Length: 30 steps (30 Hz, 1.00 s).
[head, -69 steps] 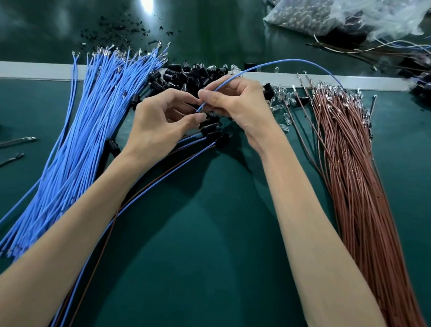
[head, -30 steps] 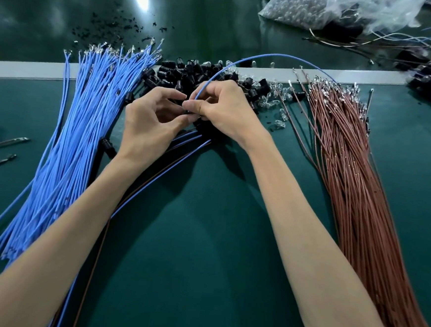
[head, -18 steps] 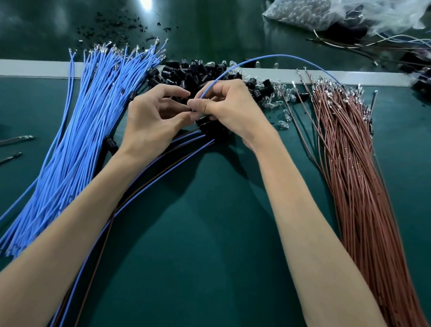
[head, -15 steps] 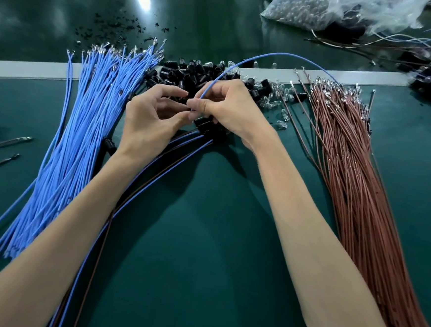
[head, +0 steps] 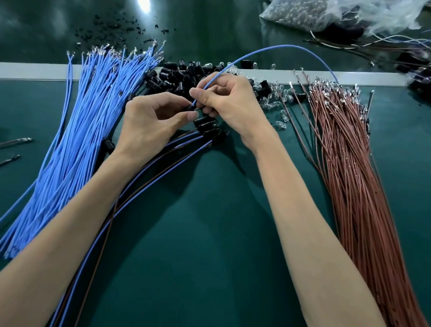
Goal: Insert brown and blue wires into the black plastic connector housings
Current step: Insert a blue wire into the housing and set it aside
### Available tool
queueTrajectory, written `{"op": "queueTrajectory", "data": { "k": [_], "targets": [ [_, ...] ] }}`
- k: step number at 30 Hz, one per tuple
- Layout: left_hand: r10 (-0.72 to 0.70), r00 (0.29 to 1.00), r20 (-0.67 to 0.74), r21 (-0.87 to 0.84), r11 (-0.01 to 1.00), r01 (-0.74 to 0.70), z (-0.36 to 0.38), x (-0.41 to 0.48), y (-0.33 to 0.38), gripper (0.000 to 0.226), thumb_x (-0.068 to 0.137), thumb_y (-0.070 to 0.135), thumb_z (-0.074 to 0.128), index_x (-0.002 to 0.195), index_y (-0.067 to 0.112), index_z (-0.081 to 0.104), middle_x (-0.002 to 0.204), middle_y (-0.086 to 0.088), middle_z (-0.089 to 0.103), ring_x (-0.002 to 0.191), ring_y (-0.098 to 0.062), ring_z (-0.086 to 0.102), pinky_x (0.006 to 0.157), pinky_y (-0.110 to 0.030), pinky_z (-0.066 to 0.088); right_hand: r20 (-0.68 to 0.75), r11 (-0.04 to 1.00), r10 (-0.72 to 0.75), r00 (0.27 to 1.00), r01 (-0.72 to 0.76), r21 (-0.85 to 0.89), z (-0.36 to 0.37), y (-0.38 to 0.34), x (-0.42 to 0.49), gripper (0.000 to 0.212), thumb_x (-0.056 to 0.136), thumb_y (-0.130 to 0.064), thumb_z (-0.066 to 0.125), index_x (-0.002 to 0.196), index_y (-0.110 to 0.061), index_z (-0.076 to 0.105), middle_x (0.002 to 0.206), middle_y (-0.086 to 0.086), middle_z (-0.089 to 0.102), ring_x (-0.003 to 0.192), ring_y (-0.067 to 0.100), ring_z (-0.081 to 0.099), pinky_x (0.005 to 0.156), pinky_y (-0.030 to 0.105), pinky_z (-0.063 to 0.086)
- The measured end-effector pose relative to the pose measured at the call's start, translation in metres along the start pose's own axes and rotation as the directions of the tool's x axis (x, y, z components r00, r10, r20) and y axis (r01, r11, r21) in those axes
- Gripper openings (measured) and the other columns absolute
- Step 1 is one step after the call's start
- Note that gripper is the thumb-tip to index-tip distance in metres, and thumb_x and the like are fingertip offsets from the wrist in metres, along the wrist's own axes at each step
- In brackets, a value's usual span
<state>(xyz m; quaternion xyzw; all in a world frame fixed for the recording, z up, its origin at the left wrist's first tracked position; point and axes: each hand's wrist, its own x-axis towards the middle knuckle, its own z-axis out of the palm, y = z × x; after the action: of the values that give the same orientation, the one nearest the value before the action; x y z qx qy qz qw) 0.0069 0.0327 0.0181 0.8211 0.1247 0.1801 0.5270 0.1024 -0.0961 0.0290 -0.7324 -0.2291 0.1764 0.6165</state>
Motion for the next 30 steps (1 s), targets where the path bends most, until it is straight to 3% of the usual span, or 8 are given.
{"op": "queueTrajectory", "data": {
  "k": [7,11,15,20,25,30],
  "targets": [
    [0.004,1.000,-0.013,0.003,1.000,-0.004,0.000,0.000,0.001,0.017,0.079,0.022,0.077,0.095,0.021,0.069,0.083,0.004,0.070,0.071,-0.004,0.064,0.071,-0.015,0.051,-0.003,0.997,0.050,0.999,-0.050,0.056,-0.002,-0.001,0.000,0.013,0.083,-0.015,0.073,0.073,-0.019,0.067,0.059,-0.008,0.064,0.054,0.003,0.054,0.056,0.016,0.045],
    [0.008,1.000,0.015,-0.020,1.000,-0.008,-0.002,0.000,0.002,0.017,0.082,0.019,0.074,0.098,0.016,0.069,0.084,-0.006,0.071,0.077,-0.017,0.068,0.080,-0.030,0.056,0.045,0.997,0.076,0.996,-0.077,0.013,-0.003,-0.001,0.000,0.012,0.083,-0.017,0.073,0.074,-0.020,0.067,0.061,-0.009,0.063,0.056,0.001,0.056,0.057,0.014,0.045],
    [0.043,0.999,0.033,-0.043,0.998,-0.042,-0.001,-0.001,0.003,0.016,0.083,0.013,0.072,0.098,0.012,0.068,0.082,-0.008,0.070,0.076,-0.018,0.068,0.079,-0.030,0.056,0.079,0.996,0.094,0.992,-0.094,-0.010,-0.005,-0.002,-0.001,0.010,0.082,-0.016,0.074,0.074,-0.020,0.069,0.058,-0.011,0.062,0.057,0.001,0.055,0.057,0.013,0.044],
    [0.057,0.998,0.026,-0.064,0.996,-0.055,0.000,-0.001,0.005,0.006,0.088,0.014,0.067,0.094,0.014,0.067,0.081,0.001,0.069,0.071,-0.009,0.068,0.075,-0.023,0.056,-0.035,0.990,0.080,0.996,-0.076,0.120,0.003,-0.004,0.002,0.013,0.080,-0.003,0.073,0.072,-0.013,0.069,0.051,-0.006,0.058,0.050,0.004,0.052,0.052,0.013,0.042],
    [0.018,1.000,0.017,-0.040,0.999,-0.017,-0.001,-0.001,0.006,0.020,0.077,0.016,0.078,0.095,0.013,0.069,0.084,0.002,0.071,0.077,-0.007,0.067,0.077,-0.019,0.054,-0.054,0.991,0.058,0.997,-0.051,0.125,0.005,-0.003,0.001,0.016,0.076,0.001,0.075,0.070,-0.012,0.068,0.050,-0.005,0.060,0.050,0.007,0.052,0.053,0.014,0.043],
    [0.015,0.999,-0.048,-0.015,1.000,-0.016,0.000,-0.002,0.008,0.018,0.075,0.016,0.080,0.090,0.016,0.070,0.082,0.000,0.071,0.077,-0.017,0.070,0.078,-0.029,0.057,-0.017,0.989,0.111,0.994,-0.109,0.096,0.001,-0.005,0.000,0.018,0.076,-0.005,0.078,0.067,-0.014,0.065,0.054,-0.004,0.063,0.051,0.005,0.056,0.053,0.014,0.045]
  ]
}}
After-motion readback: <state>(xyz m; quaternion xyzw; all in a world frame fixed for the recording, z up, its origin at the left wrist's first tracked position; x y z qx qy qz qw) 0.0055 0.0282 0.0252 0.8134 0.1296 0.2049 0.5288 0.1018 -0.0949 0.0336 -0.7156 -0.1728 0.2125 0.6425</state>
